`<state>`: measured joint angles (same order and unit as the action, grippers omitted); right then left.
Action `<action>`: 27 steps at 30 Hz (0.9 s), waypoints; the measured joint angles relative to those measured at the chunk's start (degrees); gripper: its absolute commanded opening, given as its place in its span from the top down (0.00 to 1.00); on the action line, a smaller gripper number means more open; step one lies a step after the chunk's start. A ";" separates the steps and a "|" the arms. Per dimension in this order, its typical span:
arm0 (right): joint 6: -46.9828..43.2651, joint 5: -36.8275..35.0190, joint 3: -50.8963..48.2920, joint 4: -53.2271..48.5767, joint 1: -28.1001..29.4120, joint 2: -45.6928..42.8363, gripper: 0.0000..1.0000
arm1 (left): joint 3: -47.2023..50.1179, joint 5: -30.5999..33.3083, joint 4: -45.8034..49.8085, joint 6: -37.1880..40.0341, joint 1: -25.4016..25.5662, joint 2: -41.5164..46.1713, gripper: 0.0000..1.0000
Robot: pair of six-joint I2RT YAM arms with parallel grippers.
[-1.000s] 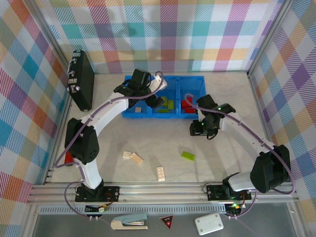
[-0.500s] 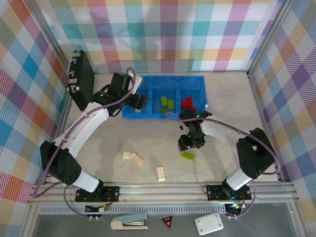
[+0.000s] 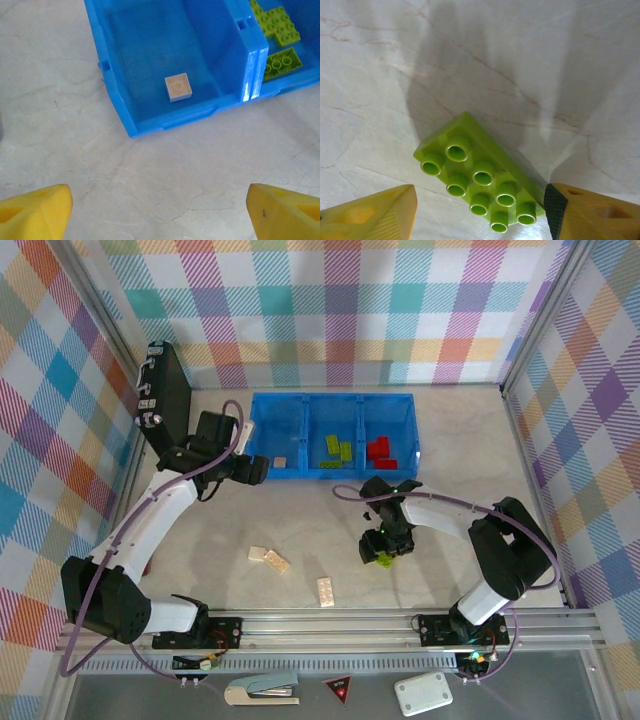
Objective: Sort the legos into containers by color
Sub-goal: Rotate the lego at the bottom-center of the table.
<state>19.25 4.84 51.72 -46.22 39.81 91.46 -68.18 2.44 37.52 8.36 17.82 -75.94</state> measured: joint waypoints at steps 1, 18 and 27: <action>0.50 0.15 0.00 0.13 0.63 0.00 0.31 | 0.61 0.00 -0.55 0.00 -0.04 0.00 0.11; 15.54 -7.23 5.35 -3.74 10.05 2.03 0.45 | 2.82 -2.71 -4.87 -0.24 -1.53 0.09 0.12; 24.06 -8.87 5.75 -3.78 10.16 2.29 0.46 | 2.84 -3.02 -4.90 -0.24 -1.64 0.09 0.13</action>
<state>43.31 -4.03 57.47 -50.00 49.98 93.76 -65.34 -0.58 32.62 8.12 16.19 -75.85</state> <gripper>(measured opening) 0.541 0.880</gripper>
